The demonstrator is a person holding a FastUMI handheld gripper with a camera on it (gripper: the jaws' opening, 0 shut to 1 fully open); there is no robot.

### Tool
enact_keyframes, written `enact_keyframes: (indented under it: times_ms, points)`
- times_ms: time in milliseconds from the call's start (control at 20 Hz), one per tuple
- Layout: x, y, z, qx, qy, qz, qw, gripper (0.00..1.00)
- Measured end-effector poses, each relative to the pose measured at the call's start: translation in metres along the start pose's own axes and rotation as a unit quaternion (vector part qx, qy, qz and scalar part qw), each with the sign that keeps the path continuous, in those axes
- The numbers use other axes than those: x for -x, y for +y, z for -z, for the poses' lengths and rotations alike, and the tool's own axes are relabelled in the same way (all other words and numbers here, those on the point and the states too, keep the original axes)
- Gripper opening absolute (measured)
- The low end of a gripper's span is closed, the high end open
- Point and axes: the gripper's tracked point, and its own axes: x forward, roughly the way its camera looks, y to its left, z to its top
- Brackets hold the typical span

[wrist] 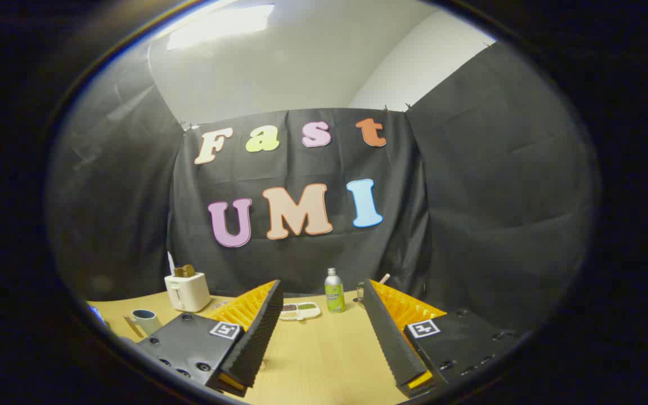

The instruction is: Take the bottle from table, then pour the juice into the cup, finally place the bottle on the coaster

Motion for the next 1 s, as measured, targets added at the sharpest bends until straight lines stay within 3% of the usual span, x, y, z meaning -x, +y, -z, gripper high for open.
enact_keyframes:
  times_ms: [1000]
  points:
    - [0.0055, 0.0028, -0.0004, 0.001, 0.000, -0.001, 1.000, 0.91]
